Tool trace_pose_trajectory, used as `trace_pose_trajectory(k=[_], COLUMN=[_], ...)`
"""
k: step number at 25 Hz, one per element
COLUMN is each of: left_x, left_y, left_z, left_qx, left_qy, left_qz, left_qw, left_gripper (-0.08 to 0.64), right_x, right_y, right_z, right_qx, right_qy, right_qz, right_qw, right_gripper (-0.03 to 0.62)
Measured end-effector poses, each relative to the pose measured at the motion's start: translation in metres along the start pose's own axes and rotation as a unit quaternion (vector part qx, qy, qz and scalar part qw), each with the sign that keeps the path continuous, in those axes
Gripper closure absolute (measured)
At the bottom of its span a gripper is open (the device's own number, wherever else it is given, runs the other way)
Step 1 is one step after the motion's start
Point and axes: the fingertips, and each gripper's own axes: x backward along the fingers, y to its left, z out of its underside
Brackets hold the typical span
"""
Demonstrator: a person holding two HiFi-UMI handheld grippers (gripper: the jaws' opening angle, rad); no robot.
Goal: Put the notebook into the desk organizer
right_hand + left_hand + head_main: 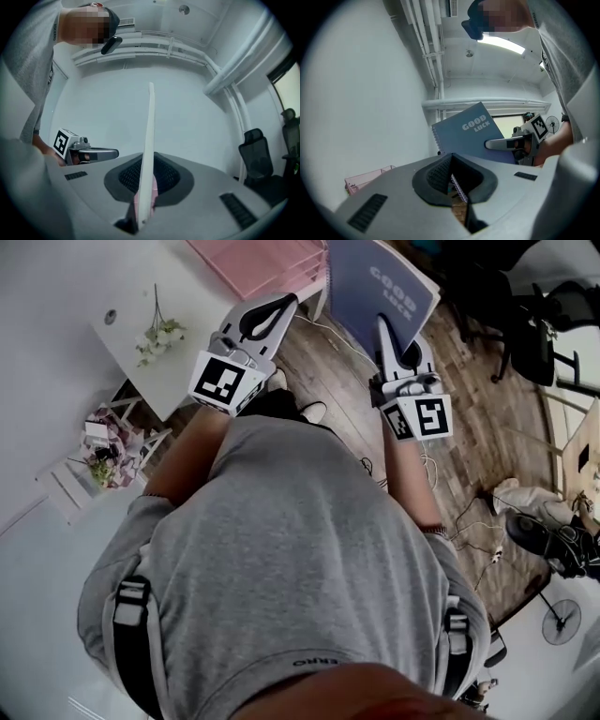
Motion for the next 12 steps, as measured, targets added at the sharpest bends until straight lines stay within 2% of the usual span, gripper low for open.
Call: trace_pose_trajectory(k=[12], left_x=[-0.029], left_y=[0.065], left_z=[0.007], left_qx=[-0.008], left_qy=[-0.010], left_qz=[-0.062], left_qw=[0.9980], left_gripper=[0.541], right_x=[-0.090], right_y=[-0.015], right_z=[0.000], right_qx=[-0.005], right_qy=[0.015], right_qz=[-0.091], right_qw=[0.996], right_gripper=[0.554])
